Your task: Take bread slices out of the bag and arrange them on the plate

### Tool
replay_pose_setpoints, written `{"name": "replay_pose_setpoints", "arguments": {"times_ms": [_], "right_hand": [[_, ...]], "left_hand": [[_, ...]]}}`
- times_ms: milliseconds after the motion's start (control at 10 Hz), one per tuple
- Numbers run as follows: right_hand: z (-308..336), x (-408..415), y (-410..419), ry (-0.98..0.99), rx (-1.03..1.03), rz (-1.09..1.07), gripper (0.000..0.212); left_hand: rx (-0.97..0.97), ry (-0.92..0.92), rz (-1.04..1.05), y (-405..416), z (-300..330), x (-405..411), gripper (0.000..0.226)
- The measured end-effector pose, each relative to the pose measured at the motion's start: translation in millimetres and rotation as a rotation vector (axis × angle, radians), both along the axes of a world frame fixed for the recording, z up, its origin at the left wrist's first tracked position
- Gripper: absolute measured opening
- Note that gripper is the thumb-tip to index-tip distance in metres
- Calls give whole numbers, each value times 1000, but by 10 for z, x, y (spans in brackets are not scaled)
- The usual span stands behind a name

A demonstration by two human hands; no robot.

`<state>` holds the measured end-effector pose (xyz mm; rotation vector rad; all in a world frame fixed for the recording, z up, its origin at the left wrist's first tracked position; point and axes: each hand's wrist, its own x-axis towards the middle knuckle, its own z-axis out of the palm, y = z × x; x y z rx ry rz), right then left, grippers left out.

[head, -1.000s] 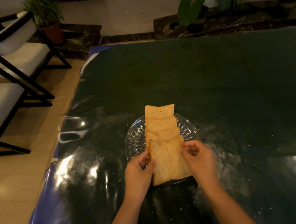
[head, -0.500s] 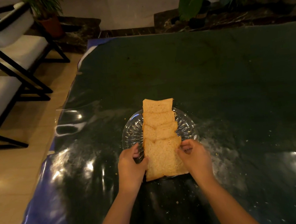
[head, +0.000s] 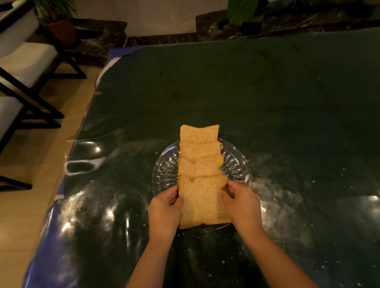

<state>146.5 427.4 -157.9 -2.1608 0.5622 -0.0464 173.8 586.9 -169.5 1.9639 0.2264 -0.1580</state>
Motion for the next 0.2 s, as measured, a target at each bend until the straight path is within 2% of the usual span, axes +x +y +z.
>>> {"name": "replay_pose_setpoints", "arguments": {"times_ms": [100, 200], "right_hand": [[-3, 19, -22, -7, 12, 6, 20], [50, 41, -81, -10, 111, -21, 22]], "left_hand": [[10, -9, -16, 10, 3, 19, 35], [4, -11, -29, 28, 74, 35, 37]]}}
